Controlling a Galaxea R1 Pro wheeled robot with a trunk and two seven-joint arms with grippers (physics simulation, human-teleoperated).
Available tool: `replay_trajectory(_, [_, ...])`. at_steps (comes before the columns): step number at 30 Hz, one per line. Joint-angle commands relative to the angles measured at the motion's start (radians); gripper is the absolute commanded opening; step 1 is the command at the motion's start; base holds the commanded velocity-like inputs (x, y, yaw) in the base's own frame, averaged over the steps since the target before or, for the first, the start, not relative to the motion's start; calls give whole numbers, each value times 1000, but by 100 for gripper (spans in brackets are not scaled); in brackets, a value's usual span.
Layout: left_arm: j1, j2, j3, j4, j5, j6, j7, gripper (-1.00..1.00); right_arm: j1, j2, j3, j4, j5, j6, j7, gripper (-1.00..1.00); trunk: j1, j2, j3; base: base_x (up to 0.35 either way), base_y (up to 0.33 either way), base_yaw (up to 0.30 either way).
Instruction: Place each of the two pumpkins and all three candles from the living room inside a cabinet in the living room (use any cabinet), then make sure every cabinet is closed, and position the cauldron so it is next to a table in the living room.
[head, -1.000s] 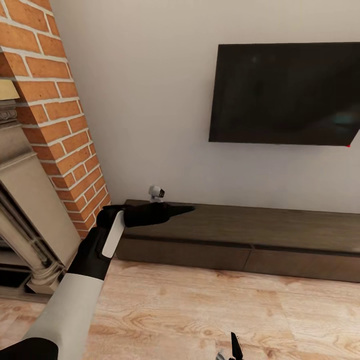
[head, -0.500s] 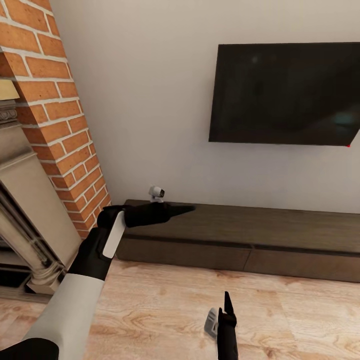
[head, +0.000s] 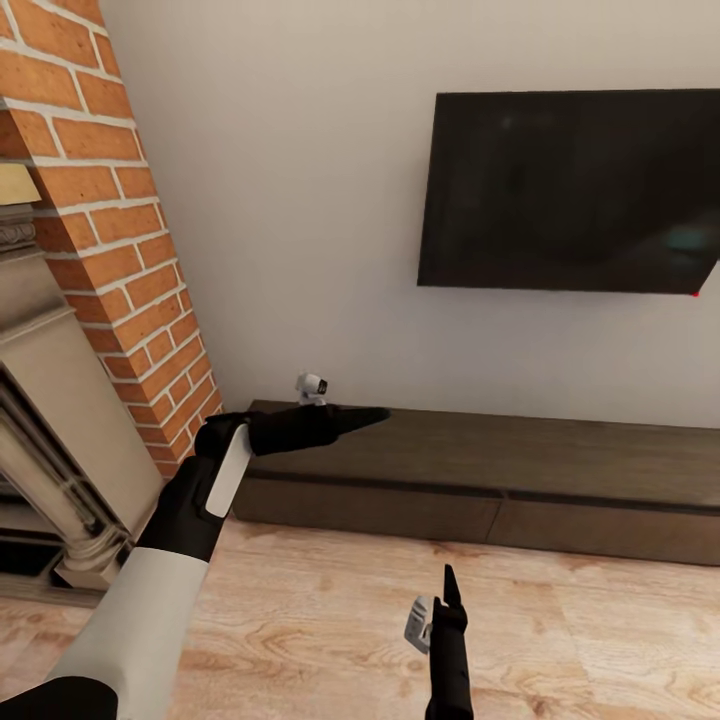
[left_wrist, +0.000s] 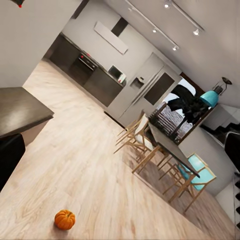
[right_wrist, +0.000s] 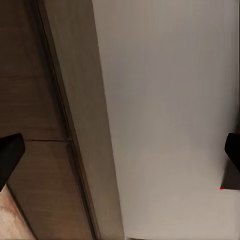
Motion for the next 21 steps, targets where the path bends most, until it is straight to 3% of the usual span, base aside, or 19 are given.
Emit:
replay_trajectory(1, [0, 1, 0, 0, 0, 0, 0, 100, 0, 1, 0, -1, 0, 0, -1, 100, -4, 7, 3, 0, 0, 0])
replay_trajectory(7, [0, 1, 1, 0, -1, 0, 0, 100, 0, 0, 1, -2, 0, -1, -2, 100, -27, 49, 22, 0, 0, 0])
replay_trajectory(14, [3, 10, 5, 2, 11, -4, -5, 100, 0, -2, 2, -2, 0, -2, -2, 100, -27, 49, 22, 0, 0, 0])
replay_trajectory(21, [6, 9, 4, 3, 47, -2, -5, 100, 0, -5, 1, -2, 1, -3, -2, 100, -27, 49, 22, 0, 0, 0])
